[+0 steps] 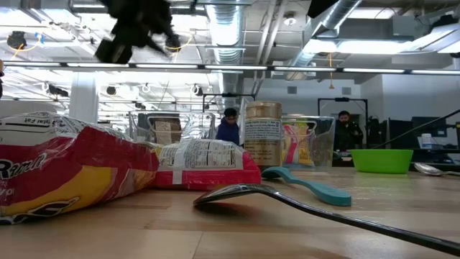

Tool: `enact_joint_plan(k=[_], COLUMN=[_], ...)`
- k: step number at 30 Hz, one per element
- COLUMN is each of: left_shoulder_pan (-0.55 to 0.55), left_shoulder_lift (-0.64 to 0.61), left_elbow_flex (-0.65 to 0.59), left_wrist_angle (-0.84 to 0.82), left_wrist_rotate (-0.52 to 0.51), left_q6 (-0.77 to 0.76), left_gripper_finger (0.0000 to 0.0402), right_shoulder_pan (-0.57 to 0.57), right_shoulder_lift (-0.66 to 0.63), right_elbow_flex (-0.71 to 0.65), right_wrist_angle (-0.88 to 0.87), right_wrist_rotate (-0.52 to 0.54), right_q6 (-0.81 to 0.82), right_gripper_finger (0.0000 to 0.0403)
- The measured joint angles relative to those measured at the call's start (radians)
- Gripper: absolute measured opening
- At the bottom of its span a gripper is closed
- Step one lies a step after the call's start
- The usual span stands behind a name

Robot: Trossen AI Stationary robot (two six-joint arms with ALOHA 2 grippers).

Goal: Pick & Place Food Item
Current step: Put the light green seasoning bottle into the left transparent bin

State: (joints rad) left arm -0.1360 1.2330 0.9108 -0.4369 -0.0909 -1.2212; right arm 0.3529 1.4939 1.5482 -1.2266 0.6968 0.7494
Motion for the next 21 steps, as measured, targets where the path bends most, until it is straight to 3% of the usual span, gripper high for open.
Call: enact_joint_plan(k=[10, 21], left_shoulder_pan=[0.001, 0.001], left_shoulder_lift=[0.192, 0.228], left_elbow_flex=[0.000, 0.000], left_wrist_angle=[-0.143, -0.143], left_wrist_rotate=[0.012, 0.019], left_q6=[-0.110, -0.122], left_gripper_finger=[0.0085, 0.0085], right_shoulder_pan=[0.000, 0.000], right_shoulder_lift=[0.000, 0.000], right_elbow_flex=[0.000, 0.000], right_wrist_angle=[0.000, 0.000], right_wrist_rotate=[0.000, 0.001], right_q6=[0.000, 0.000], right_gripper_finger=[0.0000, 0.0000])
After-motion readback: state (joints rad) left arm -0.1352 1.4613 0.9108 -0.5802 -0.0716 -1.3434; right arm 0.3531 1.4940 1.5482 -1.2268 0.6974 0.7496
